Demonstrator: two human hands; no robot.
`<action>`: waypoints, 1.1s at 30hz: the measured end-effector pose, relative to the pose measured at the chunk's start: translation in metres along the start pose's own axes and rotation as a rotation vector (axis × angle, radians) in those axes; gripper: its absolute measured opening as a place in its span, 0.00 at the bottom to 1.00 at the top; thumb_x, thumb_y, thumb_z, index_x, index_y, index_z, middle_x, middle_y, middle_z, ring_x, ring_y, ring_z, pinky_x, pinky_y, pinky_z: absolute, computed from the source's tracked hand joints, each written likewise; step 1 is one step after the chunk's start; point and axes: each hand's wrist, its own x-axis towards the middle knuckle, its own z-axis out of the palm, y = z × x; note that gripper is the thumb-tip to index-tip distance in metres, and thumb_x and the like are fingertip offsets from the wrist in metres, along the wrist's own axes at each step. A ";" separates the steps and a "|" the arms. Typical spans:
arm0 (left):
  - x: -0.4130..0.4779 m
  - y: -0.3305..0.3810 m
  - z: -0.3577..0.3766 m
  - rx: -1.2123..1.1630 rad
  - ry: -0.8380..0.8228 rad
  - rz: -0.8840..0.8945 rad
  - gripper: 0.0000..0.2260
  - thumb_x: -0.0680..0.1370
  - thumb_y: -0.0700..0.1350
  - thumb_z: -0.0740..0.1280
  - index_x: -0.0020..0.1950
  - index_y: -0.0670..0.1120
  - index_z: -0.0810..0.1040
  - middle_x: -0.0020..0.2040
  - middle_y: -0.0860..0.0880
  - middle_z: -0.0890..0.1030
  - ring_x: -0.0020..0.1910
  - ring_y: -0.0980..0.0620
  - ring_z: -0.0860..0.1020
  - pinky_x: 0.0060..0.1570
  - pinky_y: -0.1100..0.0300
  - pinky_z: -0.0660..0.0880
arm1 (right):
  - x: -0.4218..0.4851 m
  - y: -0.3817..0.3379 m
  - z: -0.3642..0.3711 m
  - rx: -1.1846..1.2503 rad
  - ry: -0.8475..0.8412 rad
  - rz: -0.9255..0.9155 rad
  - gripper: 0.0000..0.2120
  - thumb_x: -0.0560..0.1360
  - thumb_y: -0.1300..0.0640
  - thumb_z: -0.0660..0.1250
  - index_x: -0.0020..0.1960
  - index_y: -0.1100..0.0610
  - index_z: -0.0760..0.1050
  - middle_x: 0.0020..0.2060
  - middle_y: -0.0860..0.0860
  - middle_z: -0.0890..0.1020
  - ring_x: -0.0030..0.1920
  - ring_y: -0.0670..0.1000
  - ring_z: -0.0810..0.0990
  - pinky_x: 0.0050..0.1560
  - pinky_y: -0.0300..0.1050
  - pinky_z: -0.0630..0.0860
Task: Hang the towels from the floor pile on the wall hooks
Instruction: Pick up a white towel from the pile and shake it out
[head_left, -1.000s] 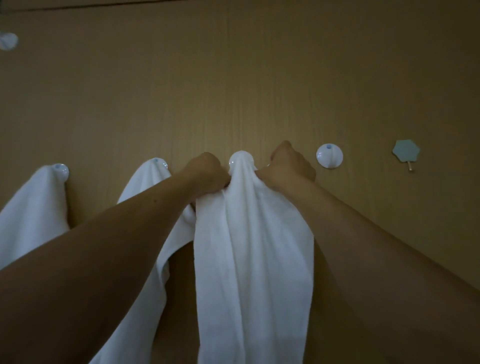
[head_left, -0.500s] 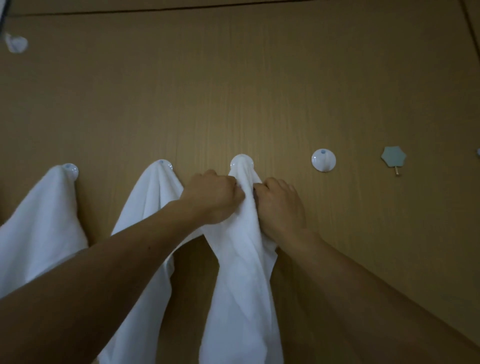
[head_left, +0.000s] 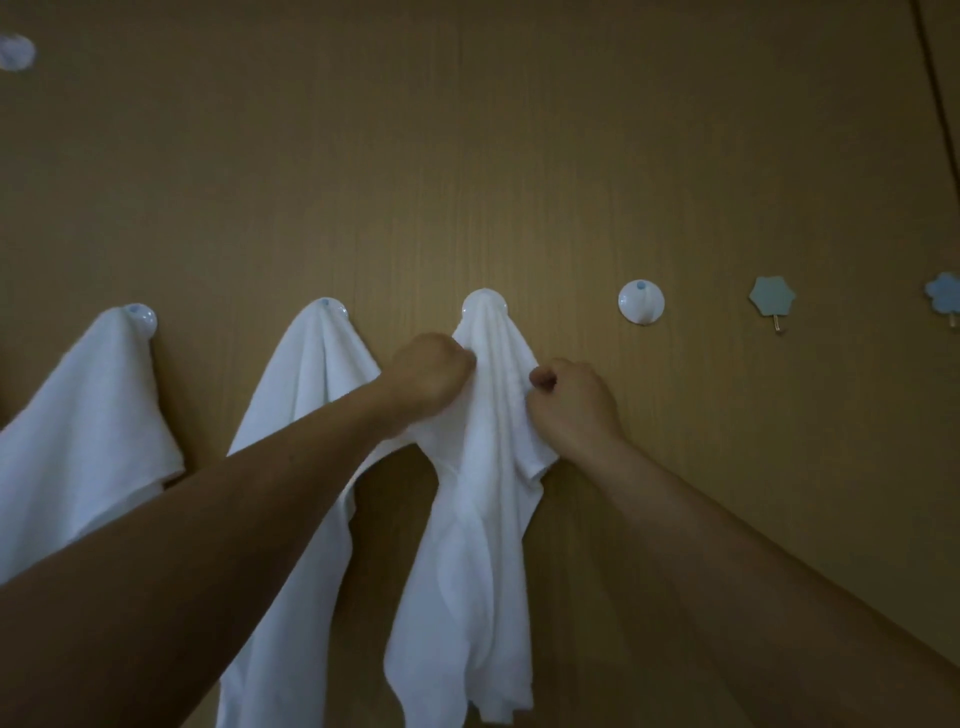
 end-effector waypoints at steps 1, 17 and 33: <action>0.005 0.002 -0.001 -0.127 0.030 -0.068 0.13 0.79 0.50 0.58 0.45 0.42 0.73 0.44 0.46 0.76 0.40 0.49 0.74 0.37 0.57 0.70 | 0.003 -0.005 -0.001 0.040 -0.005 0.034 0.18 0.76 0.50 0.62 0.63 0.56 0.74 0.56 0.51 0.78 0.48 0.49 0.78 0.41 0.43 0.72; -0.041 -0.032 0.059 -0.582 0.152 -0.065 0.17 0.74 0.55 0.71 0.57 0.47 0.76 0.47 0.54 0.81 0.45 0.59 0.80 0.34 0.70 0.75 | -0.036 -0.021 0.008 0.273 -0.029 0.237 0.17 0.73 0.48 0.61 0.58 0.55 0.69 0.49 0.50 0.78 0.46 0.53 0.79 0.44 0.48 0.76; -0.188 -0.112 0.145 -0.662 -0.115 -0.324 0.16 0.77 0.41 0.69 0.62 0.37 0.75 0.56 0.43 0.79 0.53 0.47 0.78 0.50 0.63 0.76 | -0.228 0.061 0.035 0.255 -0.274 0.463 0.18 0.78 0.47 0.66 0.62 0.57 0.75 0.56 0.53 0.81 0.55 0.52 0.80 0.59 0.52 0.77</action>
